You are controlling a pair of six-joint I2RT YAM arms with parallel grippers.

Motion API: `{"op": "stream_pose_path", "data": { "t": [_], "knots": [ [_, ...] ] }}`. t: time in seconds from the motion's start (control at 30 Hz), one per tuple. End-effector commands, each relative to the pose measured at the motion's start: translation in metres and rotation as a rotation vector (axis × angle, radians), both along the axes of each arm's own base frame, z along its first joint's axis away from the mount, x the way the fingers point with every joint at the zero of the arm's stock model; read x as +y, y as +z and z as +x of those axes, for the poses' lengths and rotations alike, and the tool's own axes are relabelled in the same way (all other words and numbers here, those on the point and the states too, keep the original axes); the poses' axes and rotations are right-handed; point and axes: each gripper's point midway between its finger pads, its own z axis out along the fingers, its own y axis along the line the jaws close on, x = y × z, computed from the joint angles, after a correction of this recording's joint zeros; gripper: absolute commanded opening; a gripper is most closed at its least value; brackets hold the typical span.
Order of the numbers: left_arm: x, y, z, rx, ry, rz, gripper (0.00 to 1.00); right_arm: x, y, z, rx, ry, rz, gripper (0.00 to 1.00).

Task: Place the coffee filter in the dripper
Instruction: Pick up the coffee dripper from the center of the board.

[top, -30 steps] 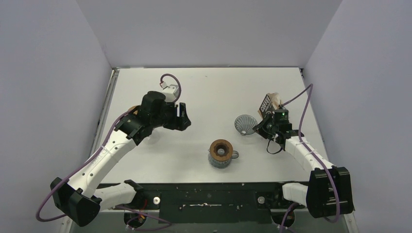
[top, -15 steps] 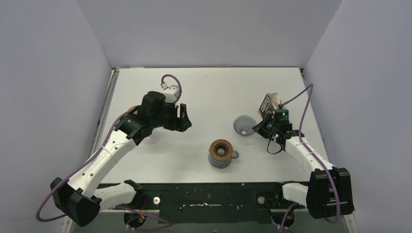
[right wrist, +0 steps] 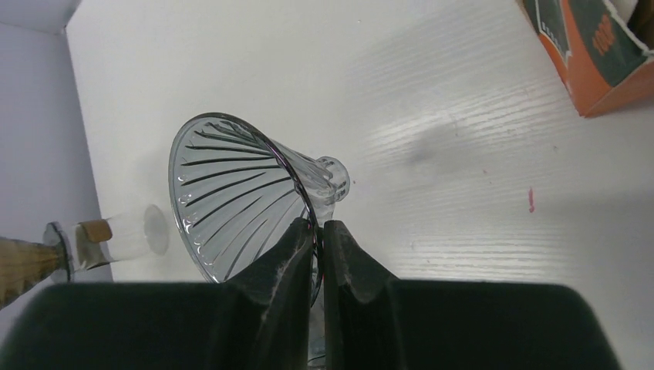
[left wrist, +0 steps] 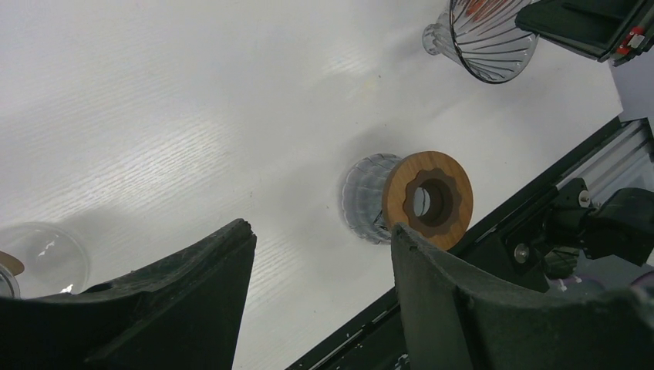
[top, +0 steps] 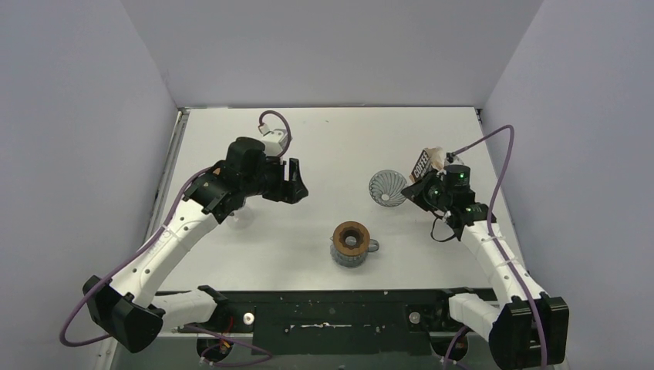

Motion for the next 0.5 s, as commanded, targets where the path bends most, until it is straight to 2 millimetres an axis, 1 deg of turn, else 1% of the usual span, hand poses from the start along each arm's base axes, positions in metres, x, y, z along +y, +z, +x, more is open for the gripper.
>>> {"op": "stream_pose_path", "data": {
  "t": [0.0,0.23,0.37,0.47],
  "knots": [
    [-0.012,0.037,0.005,-0.058,-0.033,-0.07,0.63,0.015,0.058,0.005,-0.142,0.069,0.062,0.0],
    [-0.027,0.055,0.006,-0.066,-0.061,-0.114,0.63,0.051,0.091,-0.008,-0.184,0.187,0.068,0.0],
    [-0.035,0.064,0.006,-0.068,-0.076,-0.126,0.63,0.071,0.101,-0.017,-0.191,0.273,0.059,0.0],
    [-0.042,0.065,0.003,-0.06,-0.096,-0.117,0.63,0.081,0.105,-0.022,-0.185,0.335,0.05,0.0]
  ]
}}
